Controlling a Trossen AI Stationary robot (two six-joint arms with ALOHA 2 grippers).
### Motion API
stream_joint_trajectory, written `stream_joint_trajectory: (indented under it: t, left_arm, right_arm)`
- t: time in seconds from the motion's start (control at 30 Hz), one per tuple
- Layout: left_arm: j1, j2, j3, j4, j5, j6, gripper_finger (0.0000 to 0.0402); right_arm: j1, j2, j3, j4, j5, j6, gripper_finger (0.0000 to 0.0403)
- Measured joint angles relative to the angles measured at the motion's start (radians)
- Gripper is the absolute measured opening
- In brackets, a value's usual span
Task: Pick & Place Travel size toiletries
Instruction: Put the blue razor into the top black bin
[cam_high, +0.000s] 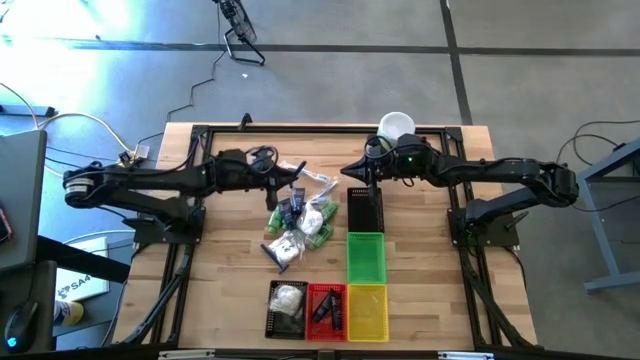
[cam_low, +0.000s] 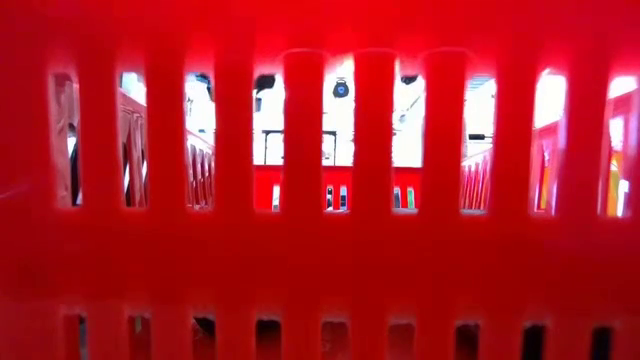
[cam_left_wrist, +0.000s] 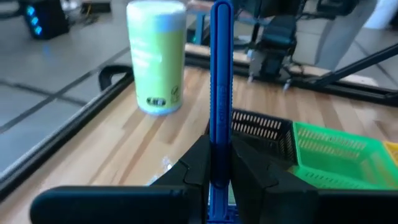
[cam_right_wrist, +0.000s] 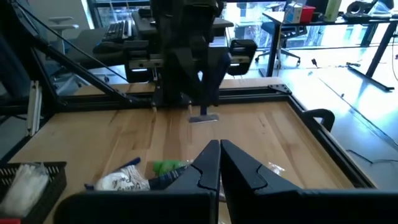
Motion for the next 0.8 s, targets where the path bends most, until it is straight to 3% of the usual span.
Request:
stream_joint_trajectory:
  t: [0.23, 0.63, 0.8]
  left_arm:
    - [0.065, 0.044, 0.000, 0.140, 0.138, 0.034, 0.0040]
    - [0.078, 0.091, 0.000, 0.195, 0.181, 0.056, 0.0040]
    - [0.078, 0.091, 0.000, 0.195, 0.236, 0.060, 0.0040]
  right_arm:
    - [0.045, 0.014, 0.000, 0.076, 0.000, -0.002, 0.0005]
    - [0.069, 0.132, 0.000, 0.290, 0.052, 0.000, 0.0006]
    - [0.074, 0.182, 0.000, 0.350, 0.062, 0.037, 0.0045]
